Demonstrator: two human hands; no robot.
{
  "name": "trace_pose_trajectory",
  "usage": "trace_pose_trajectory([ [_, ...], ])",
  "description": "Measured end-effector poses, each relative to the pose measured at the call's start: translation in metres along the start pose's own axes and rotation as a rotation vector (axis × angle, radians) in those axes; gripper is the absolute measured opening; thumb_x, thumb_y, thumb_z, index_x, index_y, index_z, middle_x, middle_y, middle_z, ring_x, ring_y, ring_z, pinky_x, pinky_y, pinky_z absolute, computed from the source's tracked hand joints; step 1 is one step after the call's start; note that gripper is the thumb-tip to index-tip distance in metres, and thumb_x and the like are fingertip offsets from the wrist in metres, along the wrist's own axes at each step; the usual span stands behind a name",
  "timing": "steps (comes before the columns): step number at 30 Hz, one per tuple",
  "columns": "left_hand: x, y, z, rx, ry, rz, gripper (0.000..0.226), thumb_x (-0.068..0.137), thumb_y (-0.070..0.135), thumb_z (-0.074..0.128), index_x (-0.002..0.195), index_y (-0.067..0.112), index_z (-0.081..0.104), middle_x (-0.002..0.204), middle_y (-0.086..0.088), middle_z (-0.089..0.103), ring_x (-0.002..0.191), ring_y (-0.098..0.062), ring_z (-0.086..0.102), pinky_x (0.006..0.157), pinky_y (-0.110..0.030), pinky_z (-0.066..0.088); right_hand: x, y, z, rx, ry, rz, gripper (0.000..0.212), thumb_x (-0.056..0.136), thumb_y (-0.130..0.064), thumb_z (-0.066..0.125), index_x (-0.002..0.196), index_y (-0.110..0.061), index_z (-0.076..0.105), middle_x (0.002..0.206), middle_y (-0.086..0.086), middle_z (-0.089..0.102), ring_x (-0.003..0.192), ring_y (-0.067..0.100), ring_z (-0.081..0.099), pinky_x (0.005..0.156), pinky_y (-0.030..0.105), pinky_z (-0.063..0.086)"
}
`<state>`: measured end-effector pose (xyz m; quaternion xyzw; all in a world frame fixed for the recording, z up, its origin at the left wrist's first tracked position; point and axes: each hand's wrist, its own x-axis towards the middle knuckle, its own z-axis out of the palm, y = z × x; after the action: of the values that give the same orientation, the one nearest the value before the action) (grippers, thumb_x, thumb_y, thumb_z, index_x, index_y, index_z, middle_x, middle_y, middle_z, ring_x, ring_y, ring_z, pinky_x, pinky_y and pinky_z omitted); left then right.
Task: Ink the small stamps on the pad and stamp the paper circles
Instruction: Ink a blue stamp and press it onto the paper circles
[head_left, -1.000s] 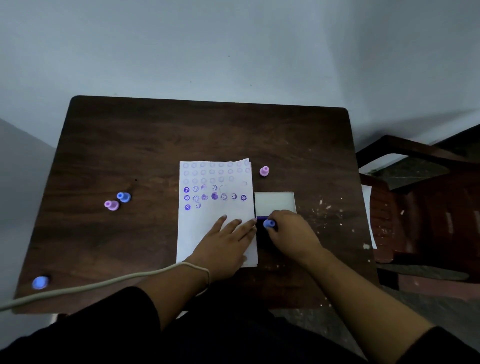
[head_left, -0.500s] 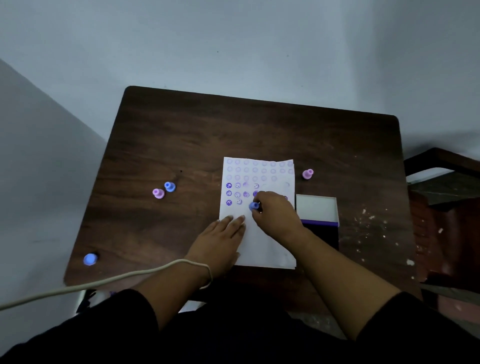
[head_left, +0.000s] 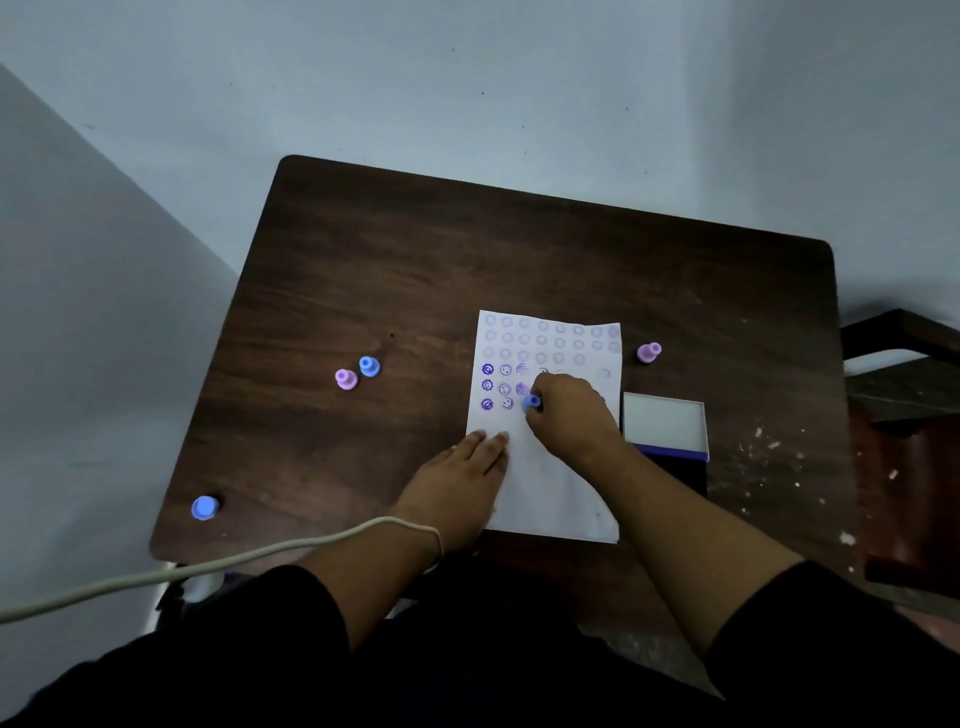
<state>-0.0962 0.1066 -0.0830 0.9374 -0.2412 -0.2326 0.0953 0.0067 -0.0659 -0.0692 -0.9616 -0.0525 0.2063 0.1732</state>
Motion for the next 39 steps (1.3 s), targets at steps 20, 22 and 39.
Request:
trace_pose_trajectory([
  [20, 0.002, -0.008, 0.007, 0.006, -0.024, 0.069, 0.062, 0.090, 0.023, 0.063, 0.145, 0.001, 0.046, 0.157, -0.018, 0.038, 0.139, -0.042, 0.042, 0.101, -0.055, 0.049, 0.012, -0.007, 0.006, 0.017, -0.045, 0.017, 0.012, 0.095, -0.024, 0.066, 0.096, -0.012, 0.065, 0.093, 0.008, 0.069, 0.083, 0.022, 0.063, 0.078, 0.033, 0.052],
  [22, 0.003, -0.008, 0.008, 0.001, -0.020, 0.074, 0.061, 0.092, 0.022, 0.060, 0.147, 0.001, 0.043, 0.159, -0.019, 0.035, 0.140, -0.043, 0.039, 0.105, -0.056, 0.046, 0.011, -0.007, 0.007, 0.020, -0.042, 0.021, 0.012, 0.095, -0.024, 0.065, 0.097, -0.013, 0.065, 0.094, 0.007, 0.069, 0.084, 0.021, 0.063, 0.079, 0.035, 0.054],
  [39, 0.003, -0.006, -0.013, -0.021, -0.053, 0.042, 0.066, 0.100, 0.031, 0.050, 0.156, 0.009, 0.024, 0.168, -0.005, 0.010, 0.152, -0.030, 0.013, 0.119, -0.040, 0.026, 0.000, 0.023, -0.030, 0.150, 0.199, 0.168, 0.010, 0.089, -0.024, 0.068, 0.087, -0.014, 0.066, 0.083, 0.002, 0.070, 0.075, 0.021, 0.064, 0.069, 0.035, 0.054],
])
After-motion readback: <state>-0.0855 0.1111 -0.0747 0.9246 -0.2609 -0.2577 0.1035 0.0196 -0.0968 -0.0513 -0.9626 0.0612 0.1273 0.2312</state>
